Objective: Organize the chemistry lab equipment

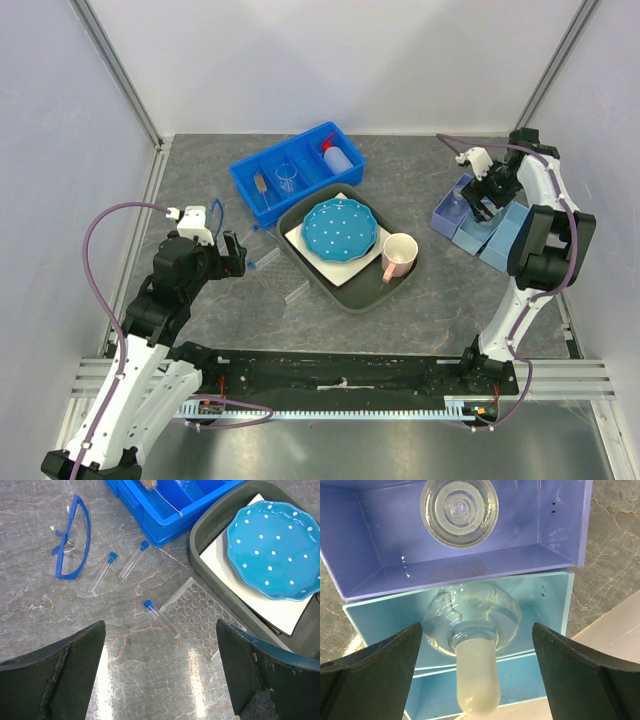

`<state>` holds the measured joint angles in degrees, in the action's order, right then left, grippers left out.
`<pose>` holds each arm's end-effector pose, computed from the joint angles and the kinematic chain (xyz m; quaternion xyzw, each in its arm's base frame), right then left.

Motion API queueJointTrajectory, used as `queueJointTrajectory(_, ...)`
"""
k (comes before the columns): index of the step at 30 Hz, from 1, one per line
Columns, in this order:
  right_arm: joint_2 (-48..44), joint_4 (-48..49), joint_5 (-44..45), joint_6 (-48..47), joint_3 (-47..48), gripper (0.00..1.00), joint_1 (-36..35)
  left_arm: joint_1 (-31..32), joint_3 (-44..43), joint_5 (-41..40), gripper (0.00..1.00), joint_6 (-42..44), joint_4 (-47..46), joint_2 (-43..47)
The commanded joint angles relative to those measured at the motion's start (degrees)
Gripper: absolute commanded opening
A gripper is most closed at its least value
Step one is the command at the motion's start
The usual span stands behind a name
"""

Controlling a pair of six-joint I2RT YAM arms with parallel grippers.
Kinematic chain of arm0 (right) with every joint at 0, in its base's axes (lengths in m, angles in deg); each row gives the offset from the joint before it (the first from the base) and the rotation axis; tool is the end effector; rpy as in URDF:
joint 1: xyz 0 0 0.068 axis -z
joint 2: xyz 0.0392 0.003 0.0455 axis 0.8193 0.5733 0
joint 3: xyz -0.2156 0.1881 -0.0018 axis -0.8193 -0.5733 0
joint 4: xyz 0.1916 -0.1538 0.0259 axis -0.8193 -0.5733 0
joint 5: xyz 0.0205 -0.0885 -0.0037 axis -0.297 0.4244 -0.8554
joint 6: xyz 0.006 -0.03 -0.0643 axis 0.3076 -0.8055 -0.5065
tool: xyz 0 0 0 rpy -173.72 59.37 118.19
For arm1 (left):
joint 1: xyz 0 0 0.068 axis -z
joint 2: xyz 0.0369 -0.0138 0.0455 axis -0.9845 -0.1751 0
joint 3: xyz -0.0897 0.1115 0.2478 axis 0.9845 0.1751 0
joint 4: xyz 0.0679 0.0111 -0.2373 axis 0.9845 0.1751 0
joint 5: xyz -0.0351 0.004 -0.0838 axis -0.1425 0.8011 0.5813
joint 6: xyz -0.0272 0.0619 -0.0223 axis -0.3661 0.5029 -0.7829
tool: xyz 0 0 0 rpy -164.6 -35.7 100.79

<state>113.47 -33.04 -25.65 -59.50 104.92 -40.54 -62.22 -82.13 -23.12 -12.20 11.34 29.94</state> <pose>0.3954 -0.0880 0.2344 -0.3643 0.9119 0.0096 0.1886 0.1234 -0.0315 0.3002 0.0016 0.8415 -0.0895 0.5328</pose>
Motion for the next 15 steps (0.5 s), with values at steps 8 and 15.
queueJointTrajectory(8,-4.64,-3.47,-2.54,0.07,5.0,0.98,-0.24,-0.2,0.17,0.63,0.98,2.16,-2.41,0.85)
queueJointTrajectory(15,-8.33,-5.31,-4.56,1.2,7.81,0.98,-2.08,-0.29,0.08,0.72,0.97,2.16,-2.5,0.76)
